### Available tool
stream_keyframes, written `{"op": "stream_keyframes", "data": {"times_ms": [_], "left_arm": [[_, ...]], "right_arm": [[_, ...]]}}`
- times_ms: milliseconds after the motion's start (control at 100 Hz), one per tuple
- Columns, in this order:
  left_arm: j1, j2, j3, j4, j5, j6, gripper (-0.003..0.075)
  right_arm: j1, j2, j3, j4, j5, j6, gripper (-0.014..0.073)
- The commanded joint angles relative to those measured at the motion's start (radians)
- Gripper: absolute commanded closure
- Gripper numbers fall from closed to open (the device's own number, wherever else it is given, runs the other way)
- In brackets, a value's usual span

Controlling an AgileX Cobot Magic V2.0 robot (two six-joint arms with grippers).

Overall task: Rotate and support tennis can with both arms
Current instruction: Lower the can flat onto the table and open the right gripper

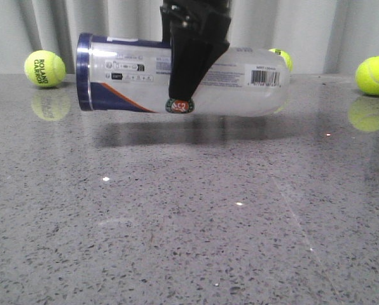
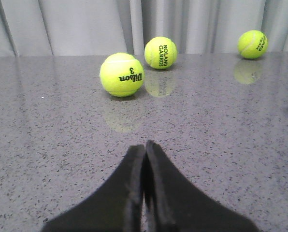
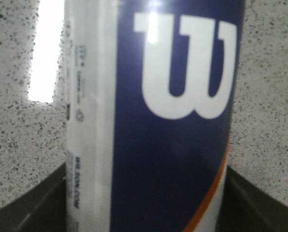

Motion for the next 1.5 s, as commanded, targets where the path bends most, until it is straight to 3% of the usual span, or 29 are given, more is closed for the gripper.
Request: {"op": "stream_keyframes", "data": {"times_ms": [0,400,460,610,1490], "left_arm": [[-0.006,-0.035,0.046,-0.004,-0.077,-0.009,0.0740],[-0.006,-0.035,0.046,-0.004,-0.077,-0.009,0.0740],[-0.006,-0.035,0.046,-0.004,-0.077,-0.009,0.0740],[-0.006,-0.035,0.046,-0.004,-0.077,-0.009,0.0740],[-0.006,-0.035,0.046,-0.004,-0.077,-0.009,0.0740]], "right_arm": [[0.001,-0.043,-0.031,0.005,0.023,-0.012,0.0233],[0.001,0.009,-0.031,0.001,0.022,-0.007,0.0218],[0.001,0.009,-0.031,0.001,0.022,0.013,0.0161],[0.002,0.009,-0.031,0.001,0.028,0.014,-0.0076],[0.002,-0.105,-0.039,-0.023,0.085,0.015,-0.0040]]}}
